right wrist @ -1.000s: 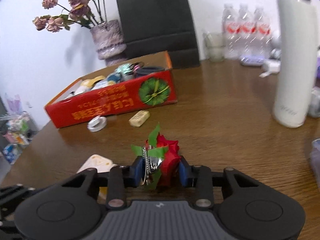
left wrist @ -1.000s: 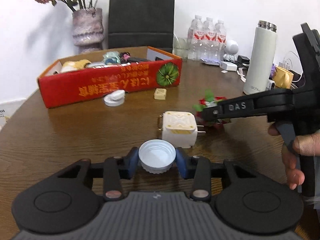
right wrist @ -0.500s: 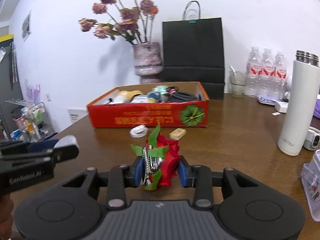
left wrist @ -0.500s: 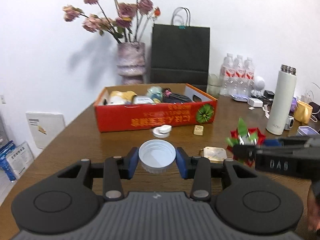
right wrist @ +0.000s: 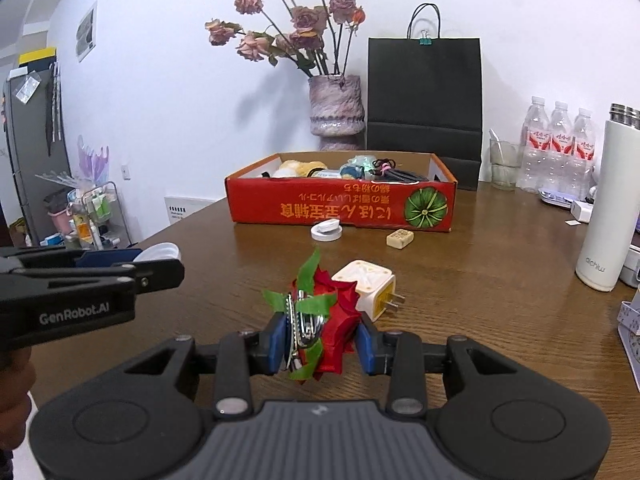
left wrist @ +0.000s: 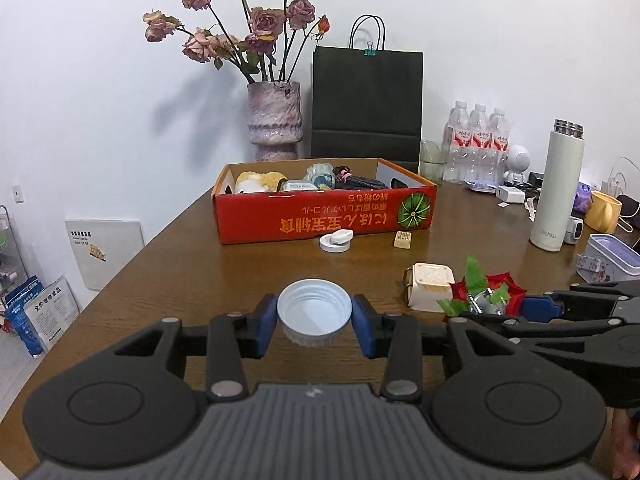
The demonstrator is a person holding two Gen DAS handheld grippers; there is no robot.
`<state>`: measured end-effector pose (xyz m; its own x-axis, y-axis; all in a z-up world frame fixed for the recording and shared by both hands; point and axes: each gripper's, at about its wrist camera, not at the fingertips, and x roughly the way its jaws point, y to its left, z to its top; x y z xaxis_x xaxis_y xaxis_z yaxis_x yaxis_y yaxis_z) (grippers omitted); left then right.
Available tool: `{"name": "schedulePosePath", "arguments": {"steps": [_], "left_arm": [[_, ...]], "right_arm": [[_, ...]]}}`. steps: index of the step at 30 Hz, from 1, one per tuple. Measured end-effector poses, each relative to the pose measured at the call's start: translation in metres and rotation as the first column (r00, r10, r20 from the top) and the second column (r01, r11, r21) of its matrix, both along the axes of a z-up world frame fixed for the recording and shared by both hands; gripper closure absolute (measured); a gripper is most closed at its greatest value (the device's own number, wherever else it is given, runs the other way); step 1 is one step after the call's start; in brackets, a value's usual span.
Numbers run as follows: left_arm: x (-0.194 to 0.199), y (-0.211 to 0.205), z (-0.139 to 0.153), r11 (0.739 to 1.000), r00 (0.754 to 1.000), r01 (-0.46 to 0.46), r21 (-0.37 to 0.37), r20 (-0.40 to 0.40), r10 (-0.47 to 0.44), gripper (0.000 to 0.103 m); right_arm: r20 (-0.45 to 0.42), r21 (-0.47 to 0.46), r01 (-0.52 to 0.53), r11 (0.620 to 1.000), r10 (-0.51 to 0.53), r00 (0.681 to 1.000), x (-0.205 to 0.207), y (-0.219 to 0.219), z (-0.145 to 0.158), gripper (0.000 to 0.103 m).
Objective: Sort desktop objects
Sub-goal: 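Carry lid and ribbon bow into the cardboard box and open both tools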
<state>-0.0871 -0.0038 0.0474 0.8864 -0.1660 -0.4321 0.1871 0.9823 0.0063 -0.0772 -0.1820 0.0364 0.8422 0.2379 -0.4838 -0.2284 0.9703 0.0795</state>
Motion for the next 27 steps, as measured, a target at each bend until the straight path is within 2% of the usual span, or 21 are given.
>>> {"name": "schedulePosePath", "arguments": {"steps": [5,10,14,18,23,25,27], "left_arm": [[0.017,0.005,0.002,0.999,0.999,-0.040,-0.004,0.011,0.040,0.062],[0.046,0.015,0.013,0.997,0.996,-0.075,-0.013,0.038,0.076,0.062],[0.091,0.019,0.027,0.996,0.994,-0.086,-0.012,0.063,0.086,0.062],[0.154,0.019,0.042,0.997,0.994,-0.080,0.022,0.071,0.078,0.062],[0.243,0.020,0.037,0.998,0.997,-0.056,0.032,-0.051,0.057,0.062],[0.270,0.017,0.030,0.997,0.995,-0.044,0.059,-0.087,0.049,0.062],[0.289,0.011,0.019,0.994,0.994,-0.018,0.107,-0.108,0.030,0.061]], "right_arm": [[0.005,0.030,0.026,0.999,-0.026,1.000,0.008,-0.008,0.003,0.068],[0.012,0.042,0.036,0.998,-0.037,0.999,0.034,-0.015,0.012,0.068],[0.038,0.075,0.044,0.996,-0.047,0.998,0.071,-0.027,0.033,0.068],[0.058,0.089,0.052,0.995,-0.057,0.997,0.121,-0.035,0.059,0.068],[0.049,0.076,0.022,0.997,-0.026,0.998,0.195,-0.035,0.084,0.068],[0.027,0.078,0.033,0.996,-0.036,0.999,0.228,-0.036,0.091,0.068],[-0.021,0.118,0.046,0.992,-0.044,0.999,0.268,-0.042,0.092,0.068]]}}
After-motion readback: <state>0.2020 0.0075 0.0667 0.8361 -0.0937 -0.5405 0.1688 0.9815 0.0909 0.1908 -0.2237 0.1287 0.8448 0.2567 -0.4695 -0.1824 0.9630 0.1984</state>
